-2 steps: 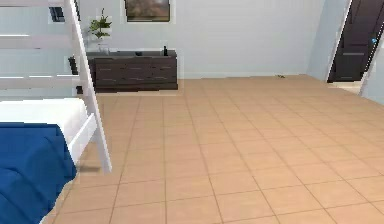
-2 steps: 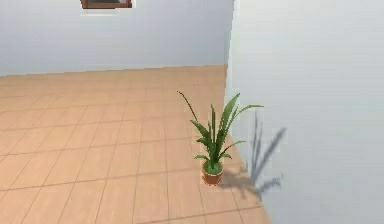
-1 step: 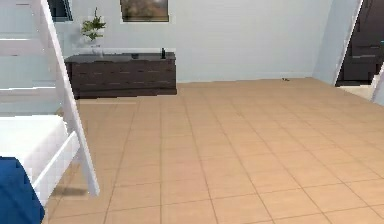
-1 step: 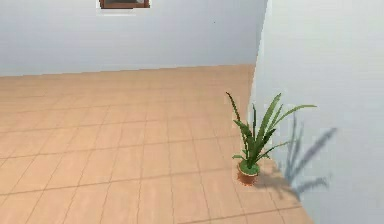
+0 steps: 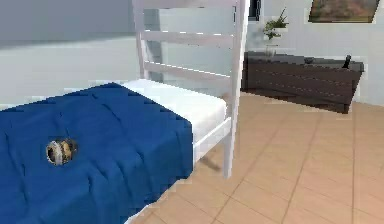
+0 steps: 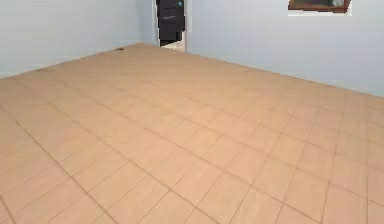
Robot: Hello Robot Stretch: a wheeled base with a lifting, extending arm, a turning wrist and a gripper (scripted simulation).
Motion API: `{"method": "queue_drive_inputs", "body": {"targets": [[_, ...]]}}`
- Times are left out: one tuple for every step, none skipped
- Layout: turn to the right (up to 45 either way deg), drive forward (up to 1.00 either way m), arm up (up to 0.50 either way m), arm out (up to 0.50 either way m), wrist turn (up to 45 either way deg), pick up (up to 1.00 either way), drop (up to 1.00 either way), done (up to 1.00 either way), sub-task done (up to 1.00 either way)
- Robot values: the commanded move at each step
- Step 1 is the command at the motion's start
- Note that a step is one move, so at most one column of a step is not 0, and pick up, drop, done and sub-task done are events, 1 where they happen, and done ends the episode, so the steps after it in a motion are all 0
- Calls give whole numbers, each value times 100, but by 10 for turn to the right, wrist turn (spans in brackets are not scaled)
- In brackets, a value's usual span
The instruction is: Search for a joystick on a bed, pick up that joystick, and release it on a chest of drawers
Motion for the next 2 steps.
{"method": "queue_drive_inputs", "body": {"targets": [[-450,0,0,0,0,0,0,0,0],[-150,0,0,0,0,0,0,0,0]]}}
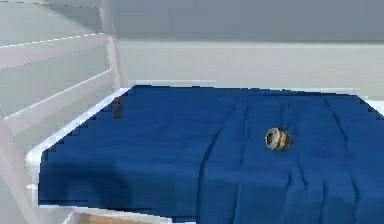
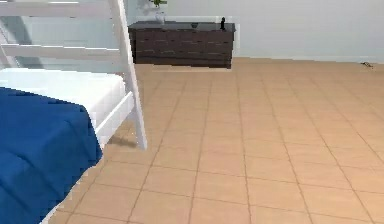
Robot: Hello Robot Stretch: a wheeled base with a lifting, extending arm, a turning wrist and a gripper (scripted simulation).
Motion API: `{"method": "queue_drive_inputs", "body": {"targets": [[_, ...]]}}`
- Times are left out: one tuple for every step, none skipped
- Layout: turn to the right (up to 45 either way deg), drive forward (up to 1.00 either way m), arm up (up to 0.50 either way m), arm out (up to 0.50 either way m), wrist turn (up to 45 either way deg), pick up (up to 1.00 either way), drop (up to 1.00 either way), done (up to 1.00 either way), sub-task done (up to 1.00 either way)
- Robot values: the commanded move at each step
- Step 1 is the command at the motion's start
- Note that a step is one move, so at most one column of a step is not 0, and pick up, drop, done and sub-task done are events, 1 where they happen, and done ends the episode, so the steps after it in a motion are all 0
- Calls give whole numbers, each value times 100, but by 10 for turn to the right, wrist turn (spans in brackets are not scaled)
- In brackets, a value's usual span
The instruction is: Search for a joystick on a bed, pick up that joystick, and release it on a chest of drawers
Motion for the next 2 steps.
{"method": "queue_drive_inputs", "body": {"targets": [[0,30,0,0,0,0,0,0,0],[-450,0,0,0,0,0,0,0,0]]}}
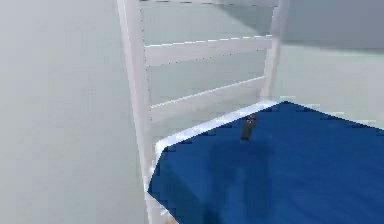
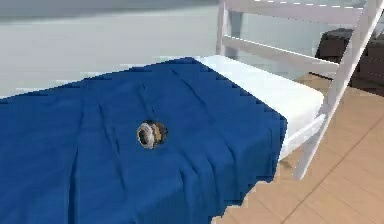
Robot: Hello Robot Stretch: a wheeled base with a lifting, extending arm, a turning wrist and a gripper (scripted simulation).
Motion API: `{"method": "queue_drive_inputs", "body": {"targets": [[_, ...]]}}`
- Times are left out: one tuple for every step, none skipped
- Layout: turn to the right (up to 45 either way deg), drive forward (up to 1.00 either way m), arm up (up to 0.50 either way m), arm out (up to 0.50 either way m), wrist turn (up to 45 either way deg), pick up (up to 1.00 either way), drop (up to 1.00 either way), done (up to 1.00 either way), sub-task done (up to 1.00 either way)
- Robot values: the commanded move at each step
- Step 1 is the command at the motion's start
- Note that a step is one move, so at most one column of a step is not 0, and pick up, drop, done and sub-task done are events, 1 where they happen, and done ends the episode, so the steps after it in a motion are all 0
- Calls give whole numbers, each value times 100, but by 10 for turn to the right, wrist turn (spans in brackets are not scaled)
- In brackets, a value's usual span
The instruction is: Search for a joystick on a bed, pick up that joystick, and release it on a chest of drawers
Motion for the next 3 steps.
{"method": "queue_drive_inputs", "body": {"targets": [[-450,0,0,0,0,0,0,0,0],[-240,0,0,0,0,0,0,0,0],[360,0,0,0,0,0,0,0,0]]}}
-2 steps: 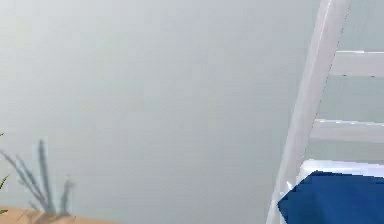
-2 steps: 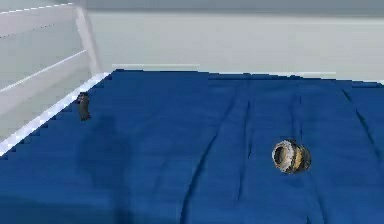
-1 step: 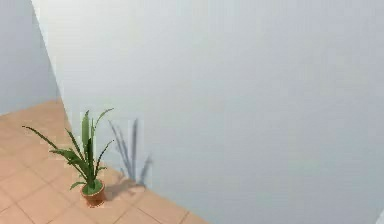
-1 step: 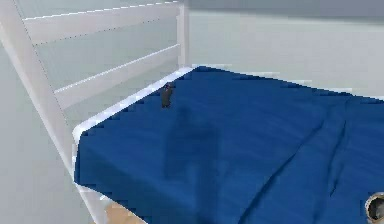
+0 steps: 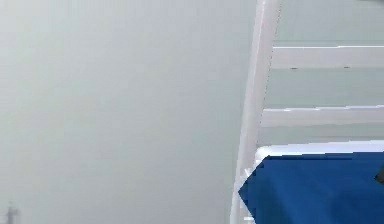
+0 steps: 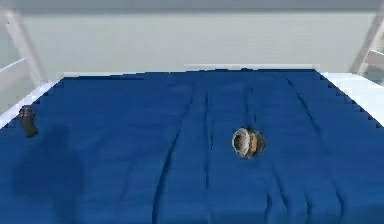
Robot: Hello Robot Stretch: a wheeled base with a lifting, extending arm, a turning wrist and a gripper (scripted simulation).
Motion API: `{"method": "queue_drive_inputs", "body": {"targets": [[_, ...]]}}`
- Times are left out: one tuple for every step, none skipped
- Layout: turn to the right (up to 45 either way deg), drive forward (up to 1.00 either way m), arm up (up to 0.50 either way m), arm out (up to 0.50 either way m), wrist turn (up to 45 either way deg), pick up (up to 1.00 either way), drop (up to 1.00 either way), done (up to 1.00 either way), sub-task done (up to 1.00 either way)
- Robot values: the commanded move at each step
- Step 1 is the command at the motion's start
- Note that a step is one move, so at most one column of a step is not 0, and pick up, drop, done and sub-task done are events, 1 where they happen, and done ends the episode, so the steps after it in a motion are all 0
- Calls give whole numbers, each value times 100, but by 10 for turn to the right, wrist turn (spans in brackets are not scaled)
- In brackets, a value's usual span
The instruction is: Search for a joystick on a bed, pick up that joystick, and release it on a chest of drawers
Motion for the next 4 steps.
{"method": "queue_drive_inputs", "body": {"targets": [[0,5,0,0,0,0,0,0,0],[-330,0,0,0,0,0,0,0,0],[270,0,0,0,0,0,0,0,0],[30,0,0,0,0,0,0,0,0]]}}
